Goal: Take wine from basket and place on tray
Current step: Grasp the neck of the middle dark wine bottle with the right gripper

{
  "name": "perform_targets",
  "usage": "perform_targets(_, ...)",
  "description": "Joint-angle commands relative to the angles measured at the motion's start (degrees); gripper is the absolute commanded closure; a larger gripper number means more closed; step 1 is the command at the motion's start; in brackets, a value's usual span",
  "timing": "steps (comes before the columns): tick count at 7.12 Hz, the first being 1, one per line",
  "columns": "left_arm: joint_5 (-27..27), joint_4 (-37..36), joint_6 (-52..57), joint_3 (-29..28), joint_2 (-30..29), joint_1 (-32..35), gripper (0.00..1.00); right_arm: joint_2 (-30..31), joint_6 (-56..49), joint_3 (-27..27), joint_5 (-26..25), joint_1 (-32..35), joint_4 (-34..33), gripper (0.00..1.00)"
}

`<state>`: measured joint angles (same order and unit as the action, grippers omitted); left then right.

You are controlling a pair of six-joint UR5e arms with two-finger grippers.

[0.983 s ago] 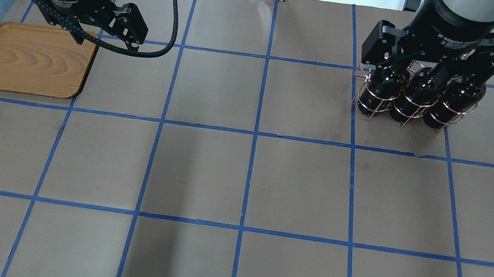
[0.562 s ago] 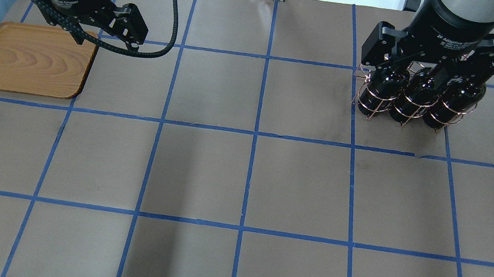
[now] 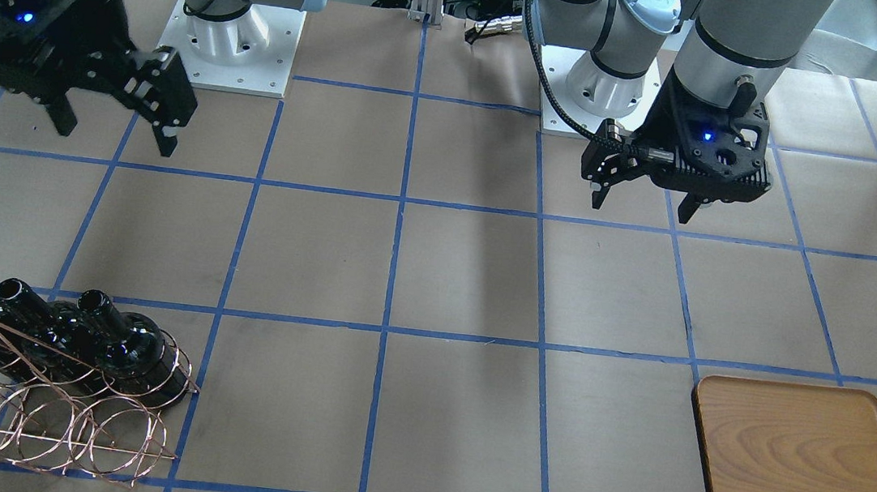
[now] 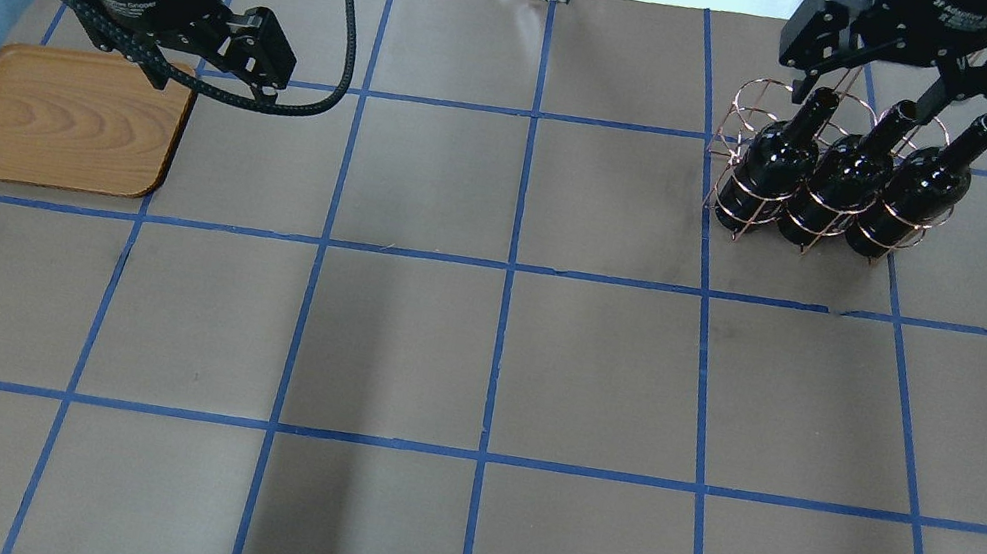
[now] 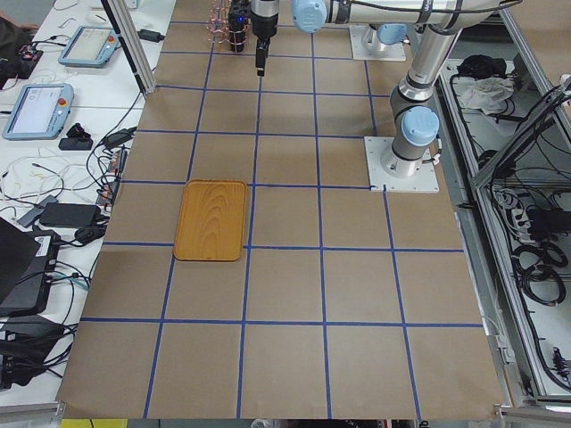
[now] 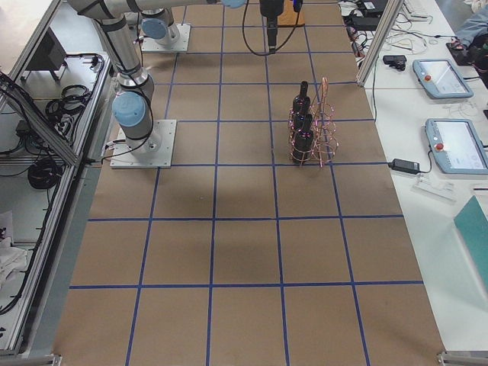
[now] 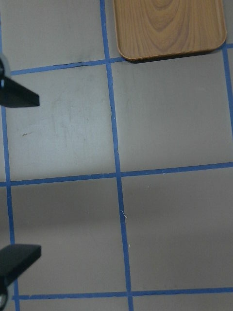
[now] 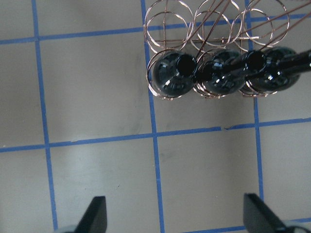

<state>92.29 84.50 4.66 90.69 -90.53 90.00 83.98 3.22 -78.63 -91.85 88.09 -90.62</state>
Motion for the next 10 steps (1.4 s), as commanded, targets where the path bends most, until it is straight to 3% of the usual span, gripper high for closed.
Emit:
perform_targets(1, 0.0, 0.05, 0.0, 0.01, 0.0, 0.0, 0.0, -7.32, -5.3, 2.86, -0.09, -5.71, -0.69, 0.0)
perform_targets(2, 0.09, 0.05, 0.0, 0.01, 0.0, 0.0, 0.0, -8.99, -10.12, 2.69, 0.18, -7.82, -1.57, 0.0)
perform_targets(6, 0.09, 0.05, 0.0, 0.01, -0.09, 0.0, 0.0, -13.84, -10.25, 2.08, 2.11, -8.19, -8.08, 0.0)
perform_targets(8, 0.09, 0.05, 0.0, 0.01, -0.09, 0.0, 0.0, -14.28, -11.22, 0.24, 1.5, -8.19, -9.82, 0.11)
perform_targets(10, 0.09, 0.05, 0.0, 0.01, -0.09, 0.0, 0.0, -14.46, -11.22, 0.23, 1.15, -8.19, -10.1, 0.62)
